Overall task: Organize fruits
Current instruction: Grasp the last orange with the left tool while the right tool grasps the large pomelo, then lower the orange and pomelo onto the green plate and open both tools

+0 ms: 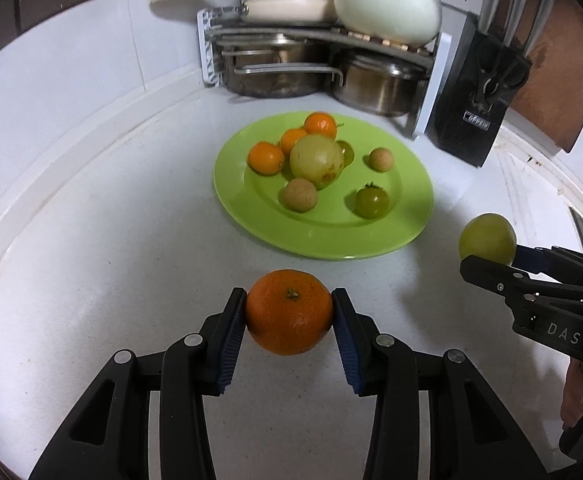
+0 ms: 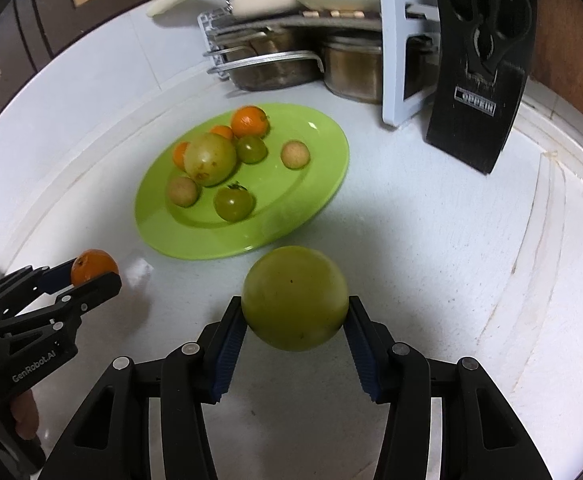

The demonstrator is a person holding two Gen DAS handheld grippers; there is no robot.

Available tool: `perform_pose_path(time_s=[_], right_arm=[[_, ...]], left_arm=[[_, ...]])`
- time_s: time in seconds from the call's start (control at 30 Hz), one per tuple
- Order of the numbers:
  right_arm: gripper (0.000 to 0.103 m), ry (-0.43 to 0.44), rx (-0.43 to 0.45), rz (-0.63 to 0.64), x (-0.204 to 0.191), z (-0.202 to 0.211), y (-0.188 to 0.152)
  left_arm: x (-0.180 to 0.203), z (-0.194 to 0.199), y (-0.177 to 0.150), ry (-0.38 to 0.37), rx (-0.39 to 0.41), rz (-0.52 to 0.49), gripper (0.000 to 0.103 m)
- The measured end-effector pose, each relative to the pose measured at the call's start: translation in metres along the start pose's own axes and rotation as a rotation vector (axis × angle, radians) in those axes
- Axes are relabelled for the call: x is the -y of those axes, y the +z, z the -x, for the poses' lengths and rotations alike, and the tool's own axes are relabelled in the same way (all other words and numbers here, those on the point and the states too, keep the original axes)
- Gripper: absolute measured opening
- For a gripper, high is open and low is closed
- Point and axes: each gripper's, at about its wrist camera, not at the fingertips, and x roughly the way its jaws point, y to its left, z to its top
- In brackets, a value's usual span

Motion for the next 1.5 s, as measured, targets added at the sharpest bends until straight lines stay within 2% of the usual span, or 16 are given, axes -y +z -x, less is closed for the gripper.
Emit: perform_pose_path(time_s=[0.33,0.67,1.03,1.5], right_arm=[[0.05,0.057,0.066,0.053,-0.007,0.029,0.016],[0.05,0.086,0.108,0.113,-0.008,0.035,0.047],[0.05,0.095,0.108,0.183,-0.011,0.016,0.089],[0.05,0.102,0.095,0.199,-0.007,-0.034,0.132]], left_arm=[[0.009,0.038,0.016,-0.006,0.101,-0.018,0.042],[0.016,0.046,0.043,0.0,0.154,-0.041,0.042],[0.012,0.022,0.071,0.016,0.133,-0.038,0.042],[-0.006,-0.017,0.09,0.043,0.089,-0.014,0.042]])
